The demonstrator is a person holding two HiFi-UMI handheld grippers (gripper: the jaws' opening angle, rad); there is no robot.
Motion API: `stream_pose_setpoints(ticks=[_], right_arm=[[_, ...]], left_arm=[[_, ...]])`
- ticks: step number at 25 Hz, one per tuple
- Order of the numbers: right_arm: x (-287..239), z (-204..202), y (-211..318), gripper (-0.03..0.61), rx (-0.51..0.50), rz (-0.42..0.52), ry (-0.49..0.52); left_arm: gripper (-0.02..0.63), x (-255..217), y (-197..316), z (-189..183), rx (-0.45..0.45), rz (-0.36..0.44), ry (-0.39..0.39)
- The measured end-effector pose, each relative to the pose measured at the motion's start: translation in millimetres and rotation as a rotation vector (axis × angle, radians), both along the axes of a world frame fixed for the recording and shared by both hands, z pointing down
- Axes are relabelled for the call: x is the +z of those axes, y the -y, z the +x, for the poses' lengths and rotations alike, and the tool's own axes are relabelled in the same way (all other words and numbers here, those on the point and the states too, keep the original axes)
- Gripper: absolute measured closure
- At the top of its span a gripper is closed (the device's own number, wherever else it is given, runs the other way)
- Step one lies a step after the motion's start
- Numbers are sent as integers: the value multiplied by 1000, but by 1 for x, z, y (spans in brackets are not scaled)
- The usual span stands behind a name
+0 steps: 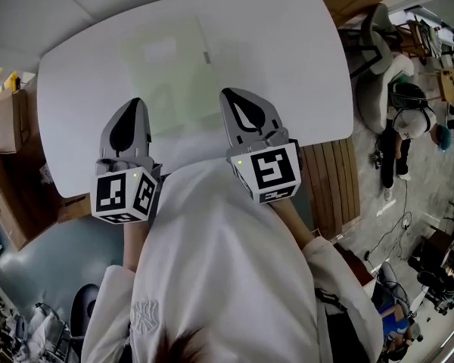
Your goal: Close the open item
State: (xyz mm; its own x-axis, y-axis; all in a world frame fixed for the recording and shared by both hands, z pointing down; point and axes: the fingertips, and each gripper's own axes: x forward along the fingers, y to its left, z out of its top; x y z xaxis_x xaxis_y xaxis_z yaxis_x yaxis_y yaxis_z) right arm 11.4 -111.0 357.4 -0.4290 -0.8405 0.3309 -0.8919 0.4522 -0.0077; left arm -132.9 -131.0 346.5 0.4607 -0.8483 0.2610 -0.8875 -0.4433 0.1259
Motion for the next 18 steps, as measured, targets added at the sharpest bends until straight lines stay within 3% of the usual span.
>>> stream_pose_setpoints(ticks=[10, 18], right_arm=[[-24, -23, 2, 569, 27, 23, -56], [-32, -32, -2, 569, 56, 25, -52]], left_arm=[[606, -19, -1, -17, 22, 40, -65], [606, -29, -2, -29, 29, 76, -63]])
